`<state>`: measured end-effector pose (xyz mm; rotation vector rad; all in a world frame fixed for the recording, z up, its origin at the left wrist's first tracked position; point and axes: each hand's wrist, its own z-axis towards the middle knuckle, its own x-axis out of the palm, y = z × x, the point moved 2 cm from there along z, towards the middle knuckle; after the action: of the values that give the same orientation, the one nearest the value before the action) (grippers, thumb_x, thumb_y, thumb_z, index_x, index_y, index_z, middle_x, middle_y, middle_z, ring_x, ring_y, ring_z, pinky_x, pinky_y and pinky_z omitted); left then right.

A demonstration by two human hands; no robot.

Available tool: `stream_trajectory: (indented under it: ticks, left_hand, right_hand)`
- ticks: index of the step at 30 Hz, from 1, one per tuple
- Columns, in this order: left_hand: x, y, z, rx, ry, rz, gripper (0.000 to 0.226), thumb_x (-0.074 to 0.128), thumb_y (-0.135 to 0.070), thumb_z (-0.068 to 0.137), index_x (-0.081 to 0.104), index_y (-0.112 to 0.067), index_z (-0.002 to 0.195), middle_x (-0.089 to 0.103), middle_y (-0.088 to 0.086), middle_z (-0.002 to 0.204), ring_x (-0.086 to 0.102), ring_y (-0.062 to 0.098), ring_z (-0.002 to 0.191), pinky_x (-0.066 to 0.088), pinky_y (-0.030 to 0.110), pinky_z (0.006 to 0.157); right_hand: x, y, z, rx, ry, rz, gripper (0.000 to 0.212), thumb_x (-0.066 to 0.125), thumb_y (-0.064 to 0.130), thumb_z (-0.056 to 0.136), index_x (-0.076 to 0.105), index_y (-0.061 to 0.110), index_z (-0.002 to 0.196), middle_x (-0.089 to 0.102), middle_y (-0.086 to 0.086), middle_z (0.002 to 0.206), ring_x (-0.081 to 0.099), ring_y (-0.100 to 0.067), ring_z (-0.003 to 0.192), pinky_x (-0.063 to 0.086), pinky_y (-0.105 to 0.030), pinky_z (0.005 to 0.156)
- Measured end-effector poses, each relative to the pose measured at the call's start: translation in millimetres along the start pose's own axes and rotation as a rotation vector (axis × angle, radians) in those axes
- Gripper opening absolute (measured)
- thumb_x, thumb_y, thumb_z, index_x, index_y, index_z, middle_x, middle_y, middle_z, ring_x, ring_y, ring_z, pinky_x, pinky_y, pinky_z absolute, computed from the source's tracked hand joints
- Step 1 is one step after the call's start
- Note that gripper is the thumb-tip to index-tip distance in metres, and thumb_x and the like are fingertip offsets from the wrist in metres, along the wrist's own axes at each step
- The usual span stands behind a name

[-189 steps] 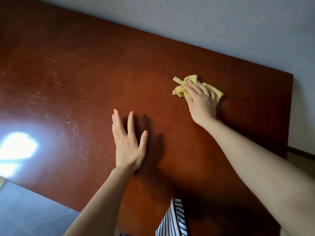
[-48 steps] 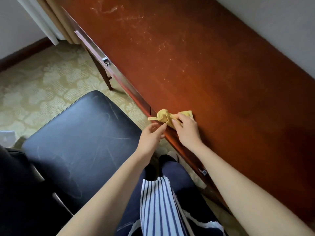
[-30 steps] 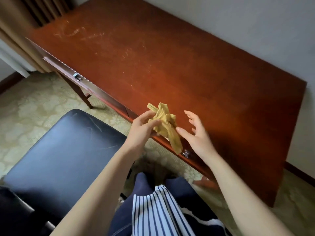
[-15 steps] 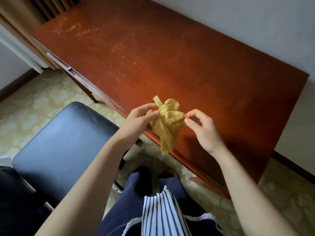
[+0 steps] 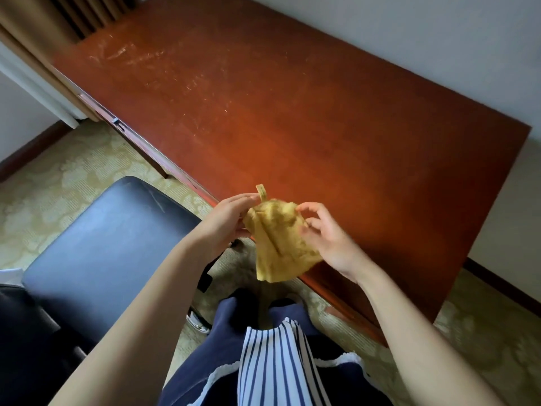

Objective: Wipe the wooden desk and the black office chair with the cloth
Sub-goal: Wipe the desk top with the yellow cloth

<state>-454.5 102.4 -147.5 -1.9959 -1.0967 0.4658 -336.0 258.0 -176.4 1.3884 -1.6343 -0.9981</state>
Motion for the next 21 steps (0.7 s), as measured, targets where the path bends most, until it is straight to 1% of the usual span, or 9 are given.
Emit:
stream_trajectory:
  ticks: [2,4,8,10,13,15,17,19,21]
  left_hand:
    - [-0.1,7.6,3.6,-0.041,-0.029,0.06,0.02,0.049,-0.023,0.097,0.065,-0.016,0.108,0.06,0.004,0.086,0.053,0.016,0.071,0.046,0.028,0.064]
    - [0.8,13.9,5.3,-0.086,-0.043,0.094,0.025,0.047,-0.025,0.099,0.059,-0.015,0.118,0.062,0.005,0.101,0.056,0.018,0.08,0.047,0.032,0.071]
    - [1.9,16.3,7.1,-0.069,-0.087,0.248,0.019,0.044,-0.025,0.1,0.054,-0.022,0.116,0.06,0.001,0.114,0.059,0.02,0.1,0.046,0.036,0.09]
    - [1.9,17.6,8.8,-0.069,-0.079,0.271,0.022,0.043,-0.023,0.101,0.055,-0.019,0.119,0.061,0.003,0.116,0.059,0.022,0.101,0.045,0.036,0.09]
    - [4.0,22.3,8.7,-0.062,-0.058,0.312,0.026,0.042,-0.021,0.101,0.055,-0.015,0.122,0.062,0.005,0.118,0.059,0.021,0.099,0.044,0.028,0.076]
    - [4.3,26.9,8.7,-0.069,-0.044,0.338,0.027,0.043,-0.022,0.101,0.055,-0.014,0.125,0.062,0.005,0.12,0.059,0.02,0.098,0.043,0.025,0.072]
    - [2.4,32.5,8.0,-0.089,-0.024,0.358,0.029,0.044,-0.023,0.101,0.054,-0.015,0.127,0.061,0.004,0.12,0.06,0.02,0.1,0.044,0.023,0.072]
    - [-1.2,36.0,5.8,-0.105,-0.008,0.375,0.03,0.045,-0.023,0.1,0.054,-0.015,0.128,0.061,0.001,0.117,0.06,0.019,0.101,0.045,0.018,0.069]
    - [-5.6,38.6,3.7,-0.107,-0.019,0.383,0.028,0.045,-0.022,0.1,0.053,-0.014,0.126,0.06,0.001,0.113,0.059,0.018,0.098,0.046,0.01,0.06]
  right_hand:
    - [-3.2,-2.5,-4.3,-0.01,-0.023,-0.221,0.039,0.07,0.02,0.085,0.044,0.039,0.106,0.065,0.001,0.102,0.064,-0.023,0.095,0.053,-0.045,0.087]
    - [-11.7,3.0,-7.8,-0.08,-0.164,-0.392,0.043,0.069,0.008,0.082,0.043,0.037,0.1,0.065,0.005,0.095,0.063,-0.023,0.086,0.052,-0.048,0.083]
    - [-44.4,38.1,-19.5,-0.24,-0.46,-0.812,0.043,0.069,0.011,0.083,0.045,0.034,0.11,0.062,0.01,0.093,0.059,-0.012,0.078,0.051,-0.033,0.069]
    - [-53.4,51.5,-23.0,-0.38,-0.629,-1.079,0.043,0.07,0.007,0.081,0.051,0.02,0.118,0.065,0.0,0.092,0.061,-0.02,0.081,0.051,-0.034,0.069]
    - [-48.7,39.3,-16.0,-0.475,-0.745,-1.293,0.04,0.071,-0.005,0.075,0.058,0.01,0.11,0.066,-0.008,0.08,0.063,-0.028,0.074,0.053,-0.037,0.065]
    - [-38.0,16.5,-8.0,-0.471,-0.686,-1.32,0.044,0.075,-0.006,0.069,0.058,0.009,0.107,0.064,-0.007,0.069,0.063,-0.027,0.065,0.052,-0.036,0.059]
    - [-23.3,-12.4,-3.0,-0.421,-0.5,-1.299,0.058,0.081,0.001,0.067,0.051,0.015,0.114,0.065,-0.004,0.065,0.064,-0.022,0.06,0.056,-0.035,0.059]
    - [-12.3,-31.3,-4.5,-0.346,-0.342,-1.241,0.062,0.082,0.007,0.069,0.047,0.019,0.12,0.068,-0.003,0.074,0.066,-0.02,0.064,0.058,-0.035,0.066]
    - [-16.3,-33.8,-2.9,-0.259,-0.341,-1.107,0.054,0.075,0.012,0.079,0.049,0.018,0.125,0.069,0.0,0.088,0.065,-0.017,0.072,0.052,-0.026,0.072]
